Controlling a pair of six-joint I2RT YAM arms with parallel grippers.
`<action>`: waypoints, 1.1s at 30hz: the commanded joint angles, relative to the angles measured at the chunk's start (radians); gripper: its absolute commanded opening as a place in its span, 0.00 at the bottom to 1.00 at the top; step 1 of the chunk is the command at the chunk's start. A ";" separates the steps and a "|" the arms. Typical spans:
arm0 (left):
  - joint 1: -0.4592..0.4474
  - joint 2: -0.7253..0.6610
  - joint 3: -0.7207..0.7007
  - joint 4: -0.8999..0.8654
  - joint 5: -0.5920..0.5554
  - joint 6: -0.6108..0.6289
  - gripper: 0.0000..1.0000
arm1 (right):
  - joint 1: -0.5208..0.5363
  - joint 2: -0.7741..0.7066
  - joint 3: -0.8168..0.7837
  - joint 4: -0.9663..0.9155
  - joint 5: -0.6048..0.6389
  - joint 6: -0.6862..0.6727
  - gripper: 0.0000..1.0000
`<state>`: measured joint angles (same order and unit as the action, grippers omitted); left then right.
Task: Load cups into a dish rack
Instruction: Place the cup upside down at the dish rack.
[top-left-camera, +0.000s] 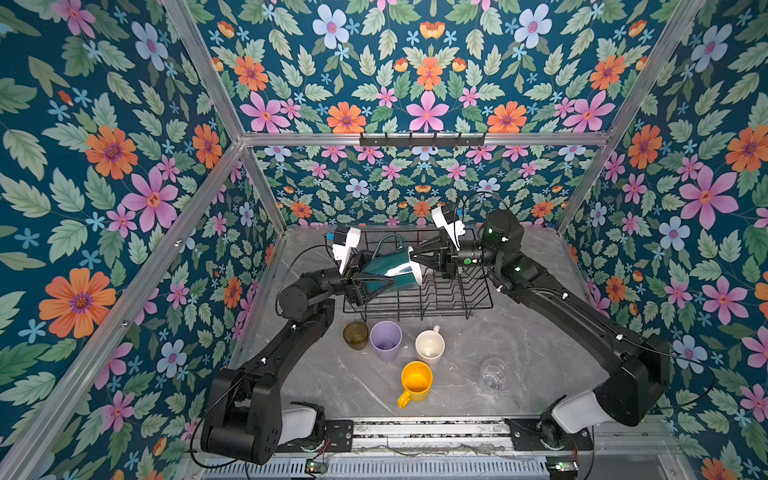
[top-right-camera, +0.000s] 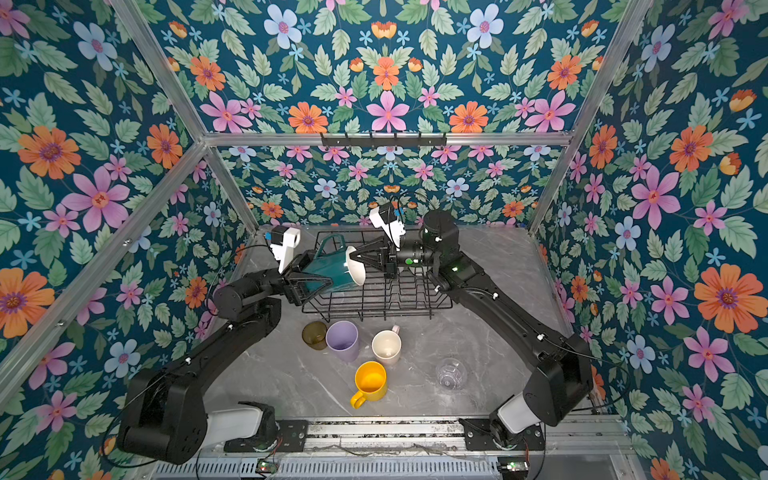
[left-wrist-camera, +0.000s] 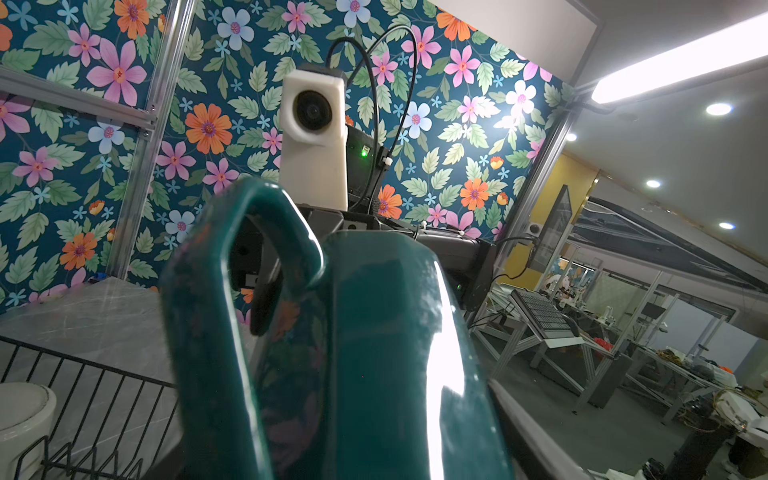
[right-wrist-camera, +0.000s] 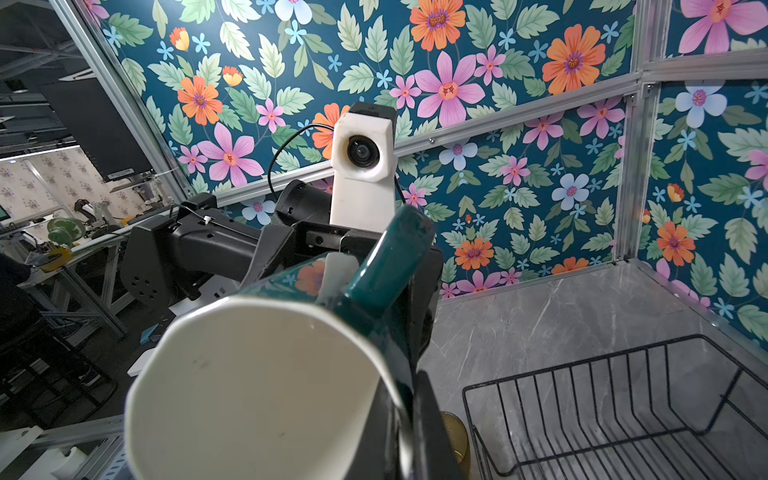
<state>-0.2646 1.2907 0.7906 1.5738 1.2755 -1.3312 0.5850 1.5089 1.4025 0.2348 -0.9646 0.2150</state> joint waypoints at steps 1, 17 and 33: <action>-0.006 -0.011 0.014 0.095 0.016 0.000 0.32 | 0.000 -0.003 -0.002 0.025 0.098 0.014 0.00; 0.001 0.000 0.065 0.075 -0.002 -0.003 0.00 | -0.007 -0.051 -0.028 -0.037 0.188 0.061 0.24; 0.015 -0.044 0.103 -0.379 -0.054 0.311 0.00 | -0.073 -0.203 -0.120 -0.172 0.432 0.112 0.71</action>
<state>-0.2504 1.2587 0.8768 1.3224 1.2789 -1.1519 0.5224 1.3415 1.3006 0.1051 -0.6514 0.3096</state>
